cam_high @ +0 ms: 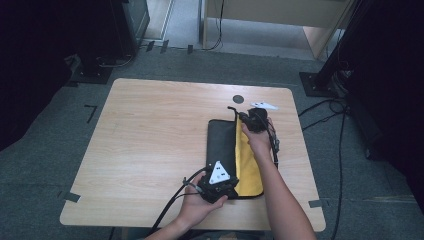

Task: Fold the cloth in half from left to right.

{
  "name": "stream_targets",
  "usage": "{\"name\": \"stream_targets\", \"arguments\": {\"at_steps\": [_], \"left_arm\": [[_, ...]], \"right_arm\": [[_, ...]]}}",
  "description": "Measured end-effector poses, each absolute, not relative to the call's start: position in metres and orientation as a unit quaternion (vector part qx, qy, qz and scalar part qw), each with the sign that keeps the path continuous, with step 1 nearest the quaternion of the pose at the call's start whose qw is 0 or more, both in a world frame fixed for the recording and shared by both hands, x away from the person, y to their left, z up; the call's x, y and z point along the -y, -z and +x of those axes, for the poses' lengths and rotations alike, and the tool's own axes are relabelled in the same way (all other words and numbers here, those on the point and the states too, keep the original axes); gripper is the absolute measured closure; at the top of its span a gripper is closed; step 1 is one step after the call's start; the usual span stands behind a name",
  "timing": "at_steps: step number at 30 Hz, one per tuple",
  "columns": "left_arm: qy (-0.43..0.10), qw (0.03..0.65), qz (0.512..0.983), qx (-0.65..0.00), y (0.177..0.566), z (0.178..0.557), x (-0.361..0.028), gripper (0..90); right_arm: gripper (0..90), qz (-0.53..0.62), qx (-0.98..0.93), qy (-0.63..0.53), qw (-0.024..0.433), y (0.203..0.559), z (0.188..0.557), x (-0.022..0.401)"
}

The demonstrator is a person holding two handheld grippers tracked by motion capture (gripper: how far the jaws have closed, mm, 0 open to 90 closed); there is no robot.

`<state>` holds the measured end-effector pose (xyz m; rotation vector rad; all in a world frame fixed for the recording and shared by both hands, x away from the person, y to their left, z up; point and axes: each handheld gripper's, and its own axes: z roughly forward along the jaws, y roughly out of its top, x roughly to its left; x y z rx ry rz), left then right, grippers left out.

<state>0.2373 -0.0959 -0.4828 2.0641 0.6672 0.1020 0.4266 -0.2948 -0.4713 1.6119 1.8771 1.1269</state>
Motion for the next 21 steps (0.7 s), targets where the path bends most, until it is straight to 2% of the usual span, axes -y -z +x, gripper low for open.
{"name": "stream_targets", "arguments": {"at_steps": [1,2,3,6,8,10,13,15,18,21], "left_arm": [[-0.042,0.466,0.841,-0.272,0.483,0.237,0.096,66.1],[-0.039,0.468,0.841,-0.268,0.484,0.237,0.092,66.1],[-0.048,0.47,0.839,-0.27,0.483,0.236,0.084,57.0],[-0.067,0.467,0.831,-0.296,0.481,0.237,0.064,52.4],[-0.075,0.46,0.828,-0.311,0.482,0.238,0.058,51.9],[-0.086,0.437,0.825,-0.348,0.49,0.244,0.043,50.5],[-0.079,0.404,0.836,-0.363,0.504,0.247,0.039,48.6],[-0.074,0.394,0.841,-0.363,0.512,0.245,0.04,48.4],[-0.102,0.381,0.85,-0.35,0.514,0.239,0.045,51.5],[-0.119,0.372,0.857,-0.336,0.514,0.236,0.048,59.2]], "right_arm": [[87.2,0.58,-0.675,-0.405,0.21,0.471,0.427,0.295],[83.0,0.588,-0.671,-0.399,0.214,0.475,0.426,0.3],[72.8,0.601,-0.655,-0.402,0.219,0.48,0.423,0.31],[65.8,0.618,-0.631,-0.414,0.22,0.482,0.418,0.319],[64.4,0.619,-0.63,-0.414,0.221,0.482,0.417,0.32],[55.7,0.617,-0.638,-0.406,0.216,0.483,0.415,0.314],[52.7,0.612,-0.649,-0.378,0.248,0.485,0.412,0.31],[52.0,0.617,-0.651,-0.372,0.239,0.492,0.412,0.311],[52.2,0.623,-0.664,-0.347,0.224,0.509,0.414,0.312],[52.7,0.622,-0.666,-0.343,0.228,0.517,0.413,0.311]]}}
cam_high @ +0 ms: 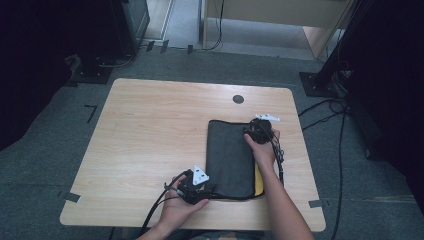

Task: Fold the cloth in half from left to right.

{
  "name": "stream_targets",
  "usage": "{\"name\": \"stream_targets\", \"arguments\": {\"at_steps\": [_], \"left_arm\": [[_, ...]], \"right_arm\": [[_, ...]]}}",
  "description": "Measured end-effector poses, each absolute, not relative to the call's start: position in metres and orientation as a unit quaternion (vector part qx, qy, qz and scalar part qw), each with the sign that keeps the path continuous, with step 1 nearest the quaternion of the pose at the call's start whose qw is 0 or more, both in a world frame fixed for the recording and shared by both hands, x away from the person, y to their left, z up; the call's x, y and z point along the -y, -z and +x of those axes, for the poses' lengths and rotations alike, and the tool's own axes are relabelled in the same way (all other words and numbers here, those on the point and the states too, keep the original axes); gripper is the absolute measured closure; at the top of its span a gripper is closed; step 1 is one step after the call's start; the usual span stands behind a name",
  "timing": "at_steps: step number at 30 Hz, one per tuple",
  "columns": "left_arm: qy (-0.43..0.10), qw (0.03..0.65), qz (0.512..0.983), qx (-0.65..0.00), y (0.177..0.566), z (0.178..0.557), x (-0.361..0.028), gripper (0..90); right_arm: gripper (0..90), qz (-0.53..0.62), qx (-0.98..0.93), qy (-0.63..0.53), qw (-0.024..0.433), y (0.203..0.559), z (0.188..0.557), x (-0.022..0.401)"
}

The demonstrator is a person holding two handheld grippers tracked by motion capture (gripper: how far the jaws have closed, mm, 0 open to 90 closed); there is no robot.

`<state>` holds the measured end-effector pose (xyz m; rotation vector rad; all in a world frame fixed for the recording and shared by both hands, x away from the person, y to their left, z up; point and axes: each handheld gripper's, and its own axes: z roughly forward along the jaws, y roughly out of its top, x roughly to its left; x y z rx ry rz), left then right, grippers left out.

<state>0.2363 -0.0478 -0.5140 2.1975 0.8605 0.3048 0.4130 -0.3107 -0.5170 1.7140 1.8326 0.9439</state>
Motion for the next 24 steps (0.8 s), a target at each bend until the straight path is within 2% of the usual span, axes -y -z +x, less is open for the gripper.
{"name": "stream_targets", "arguments": {"at_steps": [4,5,8,15,18,24], "left_arm": [[-0.12,0.37,0.864,-0.32,0.513,0.236,0.047,72.5],[-0.128,0.367,0.865,-0.317,0.513,0.237,0.042,74.0],[-0.126,0.367,0.864,-0.322,0.513,0.241,0.033,74.3],[-0.14,0.356,0.852,-0.358,0.511,0.253,-0.017,73.1],[-0.14,0.356,0.837,-0.391,0.511,0.255,-0.056,72.8],[-0.146,0.358,0.823,-0.417,0.512,0.251,-0.082,72.0]], "right_arm": [[53.3,0.62,-0.667,-0.334,0.242,0.518,0.413,0.306],[54.7,0.618,-0.667,-0.324,0.261,0.519,0.41,0.299],[56.2,0.621,-0.664,-0.321,0.267,0.519,0.41,0.293],[57.9,0.622,-0.661,-0.32,0.272,0.519,0.421,0.249],[57.9,0.611,-0.67,-0.325,0.266,0.519,0.429,0.212],[53.4,0.598,-0.682,-0.342,0.244,0.518,0.44,0.171]]}}
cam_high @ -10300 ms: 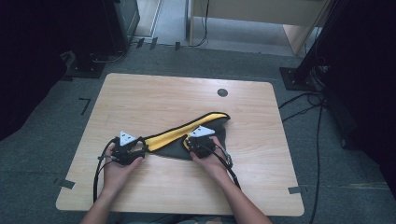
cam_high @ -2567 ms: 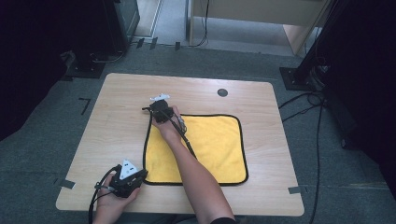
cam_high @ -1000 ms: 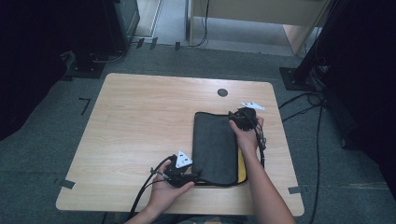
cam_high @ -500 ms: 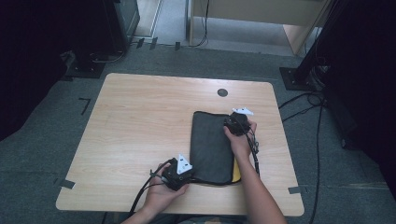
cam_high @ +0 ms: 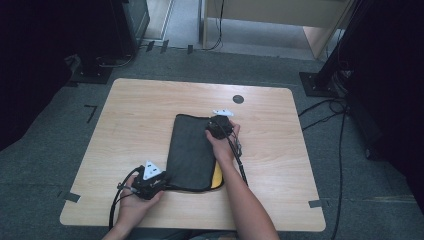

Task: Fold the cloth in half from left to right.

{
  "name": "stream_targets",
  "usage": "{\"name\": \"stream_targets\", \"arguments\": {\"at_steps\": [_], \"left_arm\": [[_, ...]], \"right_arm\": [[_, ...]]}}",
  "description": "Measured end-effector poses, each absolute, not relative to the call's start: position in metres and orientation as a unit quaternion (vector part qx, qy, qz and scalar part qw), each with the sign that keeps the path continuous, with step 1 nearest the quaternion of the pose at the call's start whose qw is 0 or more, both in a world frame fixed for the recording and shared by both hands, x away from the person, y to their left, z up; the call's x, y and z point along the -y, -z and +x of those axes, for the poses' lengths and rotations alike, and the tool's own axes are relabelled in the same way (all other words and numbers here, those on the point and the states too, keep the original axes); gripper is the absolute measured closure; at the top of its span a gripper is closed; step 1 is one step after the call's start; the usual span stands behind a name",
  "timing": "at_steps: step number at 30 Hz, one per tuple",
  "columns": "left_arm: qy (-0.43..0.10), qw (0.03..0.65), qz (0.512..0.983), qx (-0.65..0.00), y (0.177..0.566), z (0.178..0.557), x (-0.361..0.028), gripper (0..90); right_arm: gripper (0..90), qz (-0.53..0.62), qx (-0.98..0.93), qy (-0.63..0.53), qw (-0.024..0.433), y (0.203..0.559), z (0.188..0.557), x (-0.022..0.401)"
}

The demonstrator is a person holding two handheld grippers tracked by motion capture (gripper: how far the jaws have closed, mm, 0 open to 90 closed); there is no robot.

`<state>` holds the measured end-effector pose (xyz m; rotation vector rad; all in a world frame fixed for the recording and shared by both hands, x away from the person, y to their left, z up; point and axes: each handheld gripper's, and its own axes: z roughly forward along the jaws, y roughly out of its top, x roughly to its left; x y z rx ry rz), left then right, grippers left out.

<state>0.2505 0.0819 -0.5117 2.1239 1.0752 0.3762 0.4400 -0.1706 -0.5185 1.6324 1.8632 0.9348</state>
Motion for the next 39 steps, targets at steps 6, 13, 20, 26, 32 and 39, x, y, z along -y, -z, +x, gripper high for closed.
{"name": "stream_targets", "arguments": {"at_steps": [6,13,20,26,32,39], "left_arm": [[-0.112,0.401,0.821,-0.39,0.511,0.25,-0.092,54.3],[-0.122,0.438,0.797,-0.398,0.506,0.257,-0.113,46.1],[-0.109,0.435,0.804,-0.39,0.51,0.256,-0.112,45.7],[-0.114,0.432,0.808,-0.383,0.51,0.251,-0.107,46.6],[-0.113,0.439,0.801,-0.391,0.509,0.252,-0.111,47.5],[-0.133,0.435,0.8,-0.391,0.506,0.254,-0.114,47.1]], "right_arm": [[67.3,0.611,-0.636,-0.38,0.279,0.507,0.433,0.198],[76.8,0.597,-0.654,-0.402,0.231,0.496,0.436,0.225],[69.4,0.595,-0.68,-0.382,0.193,0.505,0.437,0.2],[79.2,0.61,-0.677,-0.372,0.177,0.514,0.441,0.2],[90.0,0.597,-0.674,-0.386,0.199,0.502,0.436,0.202],[82.8,0.603,-0.671,-0.394,0.175,0.498,0.436,0.213]]}}
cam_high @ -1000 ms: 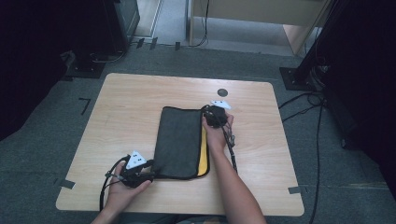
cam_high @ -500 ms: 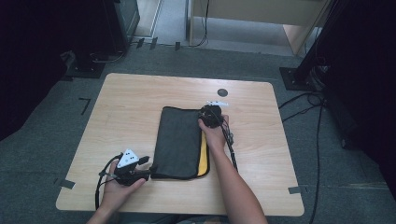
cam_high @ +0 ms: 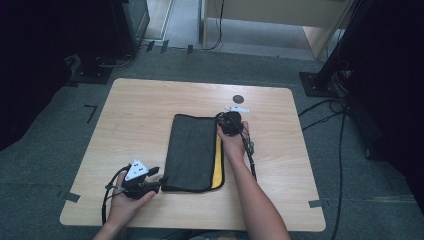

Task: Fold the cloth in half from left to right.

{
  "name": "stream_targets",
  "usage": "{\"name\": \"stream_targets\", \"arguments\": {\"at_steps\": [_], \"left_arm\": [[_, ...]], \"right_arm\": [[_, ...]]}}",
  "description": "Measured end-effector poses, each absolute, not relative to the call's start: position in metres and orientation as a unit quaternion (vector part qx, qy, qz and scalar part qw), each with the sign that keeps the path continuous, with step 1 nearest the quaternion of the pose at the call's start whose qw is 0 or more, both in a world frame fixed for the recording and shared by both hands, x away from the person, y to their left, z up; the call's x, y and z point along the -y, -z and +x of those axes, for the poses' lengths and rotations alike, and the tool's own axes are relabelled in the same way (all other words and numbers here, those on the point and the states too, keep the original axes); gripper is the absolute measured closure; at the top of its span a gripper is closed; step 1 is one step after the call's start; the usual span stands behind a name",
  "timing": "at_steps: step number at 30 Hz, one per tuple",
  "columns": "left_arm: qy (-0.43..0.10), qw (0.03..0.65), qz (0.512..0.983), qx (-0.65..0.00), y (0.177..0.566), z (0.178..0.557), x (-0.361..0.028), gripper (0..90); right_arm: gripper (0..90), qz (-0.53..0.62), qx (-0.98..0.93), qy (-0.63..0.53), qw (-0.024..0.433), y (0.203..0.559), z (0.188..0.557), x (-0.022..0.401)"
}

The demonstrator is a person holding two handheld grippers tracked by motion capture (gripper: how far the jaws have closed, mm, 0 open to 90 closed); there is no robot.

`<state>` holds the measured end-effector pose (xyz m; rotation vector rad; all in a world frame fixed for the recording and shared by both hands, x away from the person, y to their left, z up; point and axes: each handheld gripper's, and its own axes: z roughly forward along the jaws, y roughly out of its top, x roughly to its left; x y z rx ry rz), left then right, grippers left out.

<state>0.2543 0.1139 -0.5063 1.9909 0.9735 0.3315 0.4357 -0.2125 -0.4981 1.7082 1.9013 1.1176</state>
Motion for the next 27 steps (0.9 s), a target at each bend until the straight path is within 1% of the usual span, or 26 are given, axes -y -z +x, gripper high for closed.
{"name": "stream_targets", "arguments": {"at_steps": [2,4,5,6,7,8,10,11,12,14,19,23,27], "left_arm": [[-0.14,0.438,0.791,-0.404,0.505,0.257,-0.121,45.9],[-0.142,0.438,0.784,-0.416,0.506,0.26,-0.128,45.7],[-0.142,0.438,0.784,-0.416,0.506,0.26,-0.128,45.7],[-0.143,0.436,0.783,-0.419,0.507,0.261,-0.13,45.7],[-0.142,0.435,0.781,-0.425,0.509,0.263,-0.132,45.7],[-0.142,0.435,0.781,-0.425,0.509,0.263,-0.132,45.7],[-0.141,0.432,0.784,-0.424,0.51,0.265,-0.13,45.6],[-0.141,0.432,0.784,-0.424,0.51,0.265,-0.13,45.7],[-0.144,0.43,0.786,-0.42,0.51,0.264,-0.129,45.7],[-0.143,0.43,0.786,-0.42,0.511,0.264,-0.129,45.8],[-0.136,0.433,0.783,-0.426,0.511,0.265,-0.131,45.8],[-0.138,0.431,0.786,-0.422,0.511,0.264,-0.13,45.8],[-0.136,0.431,0.786,-0.422,0.512,0.265,-0.129,45.7]], "right_arm": [[79.3,0.602,-0.671,-0.404,0.155,0.502,0.437,0.214],[72.2,0.605,-0.673,-0.398,0.147,0.507,0.438,0.211],[72.2,0.605,-0.673,-0.398,0.147,0.507,0.438,0.211],[67.7,0.606,-0.675,-0.397,0.143,0.508,0.439,0.209],[65.9,0.611,-0.671,-0.4,0.129,0.511,0.439,0.207],[66.9,0.612,-0.67,-0.4,0.129,0.512,0.44,0.206],[74.0,0.612,-0.676,-0.386,0.14,0.513,0.44,0.204],[74.0,0.612,-0.676,-0.386,0.14,0.513,0.44,0.204],[82.8,0.608,-0.681,-0.377,0.158,0.512,0.439,0.204],[87.4,0.602,-0.682,-0.379,0.169,0.509,0.438,0.204],[88.7,0.588,-0.684,-0.389,0.186,0.498,0.433,0.201],[88.7,0.59,-0.688,-0.369,0.205,0.495,0.433,0.202],[88.6,0.603,-0.683,-0.358,0.202,0.5,0.436,0.207]]}}
